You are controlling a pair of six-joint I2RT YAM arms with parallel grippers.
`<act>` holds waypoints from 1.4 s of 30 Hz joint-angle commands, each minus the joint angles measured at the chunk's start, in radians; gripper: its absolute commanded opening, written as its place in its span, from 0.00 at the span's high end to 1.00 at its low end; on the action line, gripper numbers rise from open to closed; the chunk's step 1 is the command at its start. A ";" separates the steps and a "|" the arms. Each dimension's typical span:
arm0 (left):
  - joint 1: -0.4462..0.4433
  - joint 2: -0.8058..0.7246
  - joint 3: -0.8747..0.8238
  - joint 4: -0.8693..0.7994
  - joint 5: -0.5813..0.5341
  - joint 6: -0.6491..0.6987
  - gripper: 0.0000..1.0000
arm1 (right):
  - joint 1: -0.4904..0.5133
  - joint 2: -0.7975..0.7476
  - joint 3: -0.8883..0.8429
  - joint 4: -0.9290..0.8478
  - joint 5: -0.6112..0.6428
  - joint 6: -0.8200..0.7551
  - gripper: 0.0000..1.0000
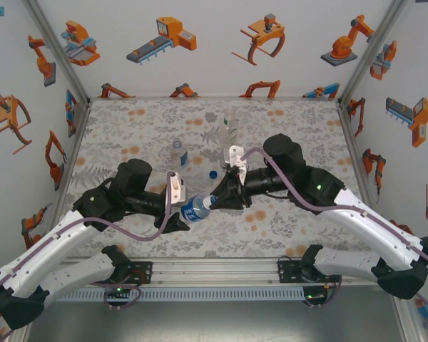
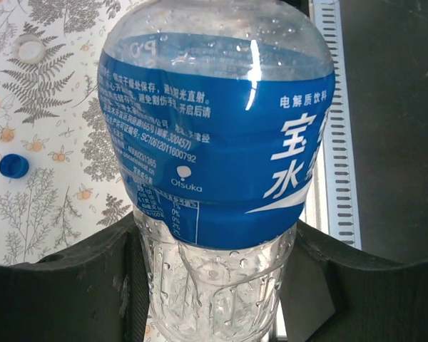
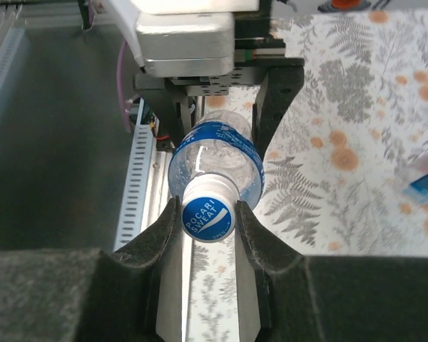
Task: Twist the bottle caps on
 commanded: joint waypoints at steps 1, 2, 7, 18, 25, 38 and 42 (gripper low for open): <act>-0.004 -0.001 0.022 0.028 -0.048 0.012 1.00 | 0.003 0.001 -0.017 0.037 0.204 0.359 1.00; -0.004 -0.002 0.019 0.035 -0.062 0.010 1.00 | 0.002 0.001 -0.018 0.036 0.258 0.456 1.00; -0.004 0.002 0.001 0.069 -0.092 0.006 1.00 | 0.003 0.009 -0.015 -0.012 0.424 0.902 1.00; -0.004 0.023 -0.006 0.097 -0.094 0.004 1.00 | 0.004 0.116 0.077 -0.178 0.479 1.380 1.00; -0.004 0.012 -0.009 0.099 -0.091 0.003 1.00 | 0.002 0.078 0.108 -0.166 0.528 1.165 0.91; -0.004 0.013 0.009 0.101 0.036 -0.017 1.00 | 0.001 -0.116 0.044 0.069 0.179 0.242 0.42; -0.004 0.014 0.018 0.084 0.064 -0.021 1.00 | 0.002 -0.115 0.076 -0.069 -0.004 -0.083 0.40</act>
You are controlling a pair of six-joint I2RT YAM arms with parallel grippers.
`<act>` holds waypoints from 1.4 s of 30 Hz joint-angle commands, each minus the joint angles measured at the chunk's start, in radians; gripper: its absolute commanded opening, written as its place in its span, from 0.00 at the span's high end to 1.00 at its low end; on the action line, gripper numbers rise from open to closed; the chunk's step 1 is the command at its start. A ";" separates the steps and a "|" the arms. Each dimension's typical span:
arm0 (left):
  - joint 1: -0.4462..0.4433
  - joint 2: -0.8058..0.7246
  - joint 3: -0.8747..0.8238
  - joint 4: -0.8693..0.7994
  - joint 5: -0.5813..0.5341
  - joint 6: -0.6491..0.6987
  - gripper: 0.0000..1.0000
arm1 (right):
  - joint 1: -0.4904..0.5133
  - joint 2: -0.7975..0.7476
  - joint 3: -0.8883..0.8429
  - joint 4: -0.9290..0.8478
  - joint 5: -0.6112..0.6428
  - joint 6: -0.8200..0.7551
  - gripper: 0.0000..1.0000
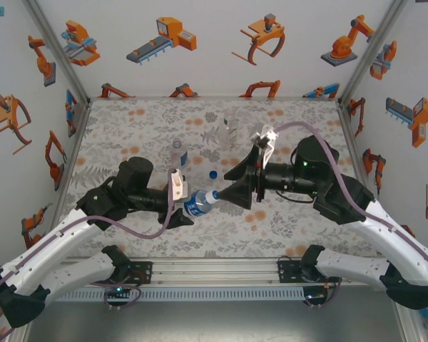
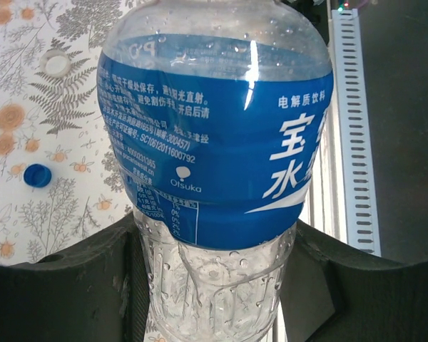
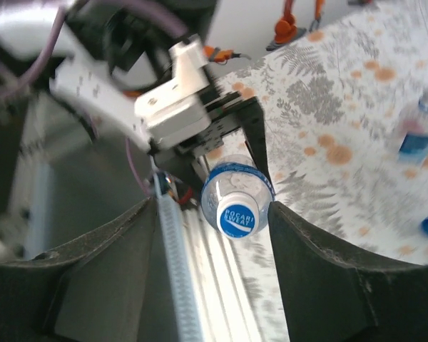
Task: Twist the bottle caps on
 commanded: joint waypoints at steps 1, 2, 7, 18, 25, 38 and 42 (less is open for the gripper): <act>-0.004 -0.003 0.033 -0.012 0.075 -0.003 1.00 | -0.002 0.018 0.029 -0.122 -0.225 -0.447 0.40; -0.004 -0.001 0.035 -0.019 0.081 -0.003 1.00 | -0.002 0.025 0.039 -0.155 -0.250 -0.504 0.40; -0.004 0.010 0.050 -0.059 0.109 -0.008 1.00 | -0.001 0.064 0.062 -0.232 -0.283 -0.665 0.41; -0.006 0.001 0.045 -0.074 0.111 -0.012 1.00 | 0.001 0.128 0.056 -0.144 -0.273 -0.682 0.51; -0.006 -0.001 0.045 -0.078 0.110 -0.009 1.00 | 0.001 0.145 0.055 -0.144 -0.285 -0.682 0.55; -0.006 0.007 0.047 -0.078 0.107 -0.003 1.00 | 0.001 0.154 0.057 -0.154 -0.305 -0.679 0.60; -0.006 0.008 0.047 -0.079 0.106 -0.003 1.00 | 0.000 0.158 0.059 -0.157 -0.320 -0.676 0.58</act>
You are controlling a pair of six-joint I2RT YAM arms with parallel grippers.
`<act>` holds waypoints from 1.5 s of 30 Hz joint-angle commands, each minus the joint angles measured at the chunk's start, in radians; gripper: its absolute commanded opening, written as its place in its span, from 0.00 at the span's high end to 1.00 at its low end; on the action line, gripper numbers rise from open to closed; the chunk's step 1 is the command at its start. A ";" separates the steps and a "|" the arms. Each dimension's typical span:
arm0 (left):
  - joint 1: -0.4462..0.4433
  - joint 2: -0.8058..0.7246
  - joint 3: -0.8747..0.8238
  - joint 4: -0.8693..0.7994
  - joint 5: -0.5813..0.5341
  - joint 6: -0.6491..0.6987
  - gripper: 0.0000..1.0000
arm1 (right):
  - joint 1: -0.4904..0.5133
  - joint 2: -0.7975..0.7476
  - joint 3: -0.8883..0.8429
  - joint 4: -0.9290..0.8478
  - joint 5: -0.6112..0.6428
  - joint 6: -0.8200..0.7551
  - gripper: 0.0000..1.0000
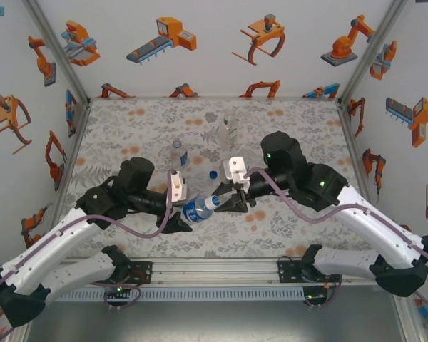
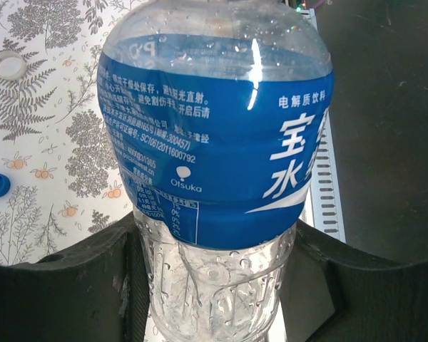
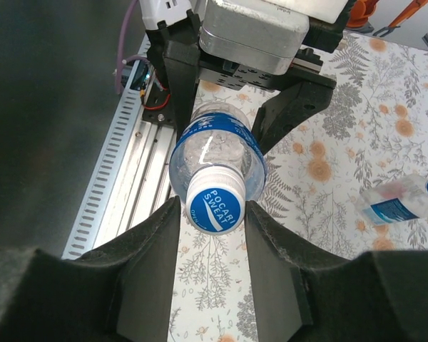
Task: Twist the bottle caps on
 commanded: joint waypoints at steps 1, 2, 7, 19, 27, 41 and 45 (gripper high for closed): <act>-0.006 0.000 0.029 -0.012 0.029 -0.003 1.00 | 0.001 0.006 0.031 0.023 -0.039 -0.013 0.58; -0.006 0.000 0.029 -0.012 0.027 -0.003 1.00 | 0.000 0.006 0.031 0.024 -0.040 -0.013 0.58; -0.006 0.002 0.028 -0.016 0.026 -0.002 1.00 | 0.001 0.008 0.031 0.026 -0.039 -0.011 0.61; -0.006 0.016 0.031 -0.033 -0.039 0.010 1.00 | 0.002 0.007 -0.022 0.160 0.120 0.486 0.97; -0.006 0.009 0.025 -0.011 -0.105 0.020 1.00 | 0.031 -0.005 -0.052 0.124 0.498 1.173 1.00; -0.006 0.002 0.000 0.055 -0.165 0.001 0.84 | 0.031 0.102 0.070 -0.076 0.645 1.683 1.00; -0.006 -0.003 -0.002 0.062 -0.185 0.000 0.61 | 0.031 0.111 0.091 -0.124 0.665 1.606 1.00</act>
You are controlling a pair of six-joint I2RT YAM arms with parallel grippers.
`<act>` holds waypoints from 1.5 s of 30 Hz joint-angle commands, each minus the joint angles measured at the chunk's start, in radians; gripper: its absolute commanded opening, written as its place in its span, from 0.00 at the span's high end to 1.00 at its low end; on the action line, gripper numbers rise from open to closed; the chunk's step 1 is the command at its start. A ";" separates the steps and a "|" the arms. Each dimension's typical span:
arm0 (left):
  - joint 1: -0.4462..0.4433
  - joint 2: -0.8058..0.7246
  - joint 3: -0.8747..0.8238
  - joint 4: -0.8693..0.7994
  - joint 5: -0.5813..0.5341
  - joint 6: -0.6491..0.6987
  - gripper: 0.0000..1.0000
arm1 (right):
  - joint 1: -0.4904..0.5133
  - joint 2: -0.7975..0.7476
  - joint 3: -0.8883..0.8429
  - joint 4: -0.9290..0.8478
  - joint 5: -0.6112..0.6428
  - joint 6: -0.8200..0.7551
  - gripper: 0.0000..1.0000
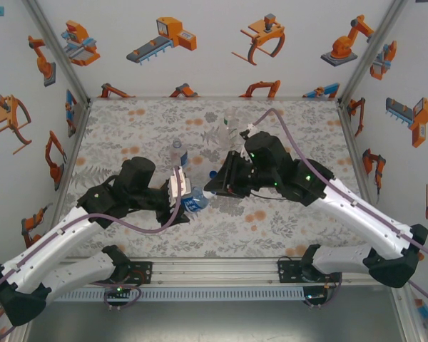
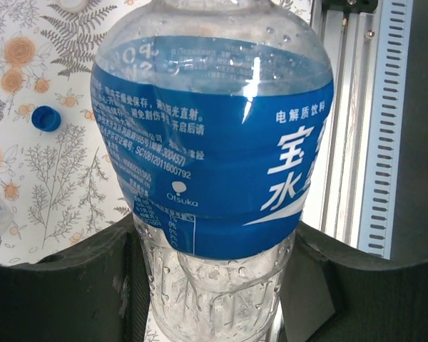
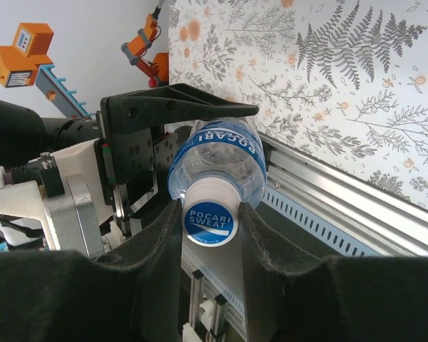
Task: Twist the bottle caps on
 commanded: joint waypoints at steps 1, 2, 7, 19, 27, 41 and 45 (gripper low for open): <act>-0.009 -0.015 -0.001 0.071 0.031 0.021 0.55 | -0.003 0.023 0.048 -0.042 0.082 -0.018 1.00; -0.009 -0.021 -0.004 0.076 0.021 0.019 0.33 | -0.003 0.027 0.057 -0.060 0.095 -0.044 1.00; -0.008 -0.042 -0.015 0.090 -0.021 0.010 0.03 | -0.032 0.048 0.087 -0.150 0.161 -0.184 1.00; 0.013 -0.049 -0.022 0.103 -0.291 -0.226 0.03 | -0.256 0.174 0.173 -0.214 0.260 -0.630 1.00; 0.080 -0.035 -0.002 0.104 -0.482 -0.422 0.03 | -0.451 0.365 0.329 -0.199 0.223 -0.867 1.00; 0.141 -0.017 -0.020 0.133 -0.575 -0.617 0.03 | -0.627 0.781 0.711 -0.224 0.218 -1.040 1.00; 0.142 -0.032 -0.034 0.127 -0.587 -0.620 0.03 | -0.660 0.871 0.796 -0.247 0.205 -1.040 1.00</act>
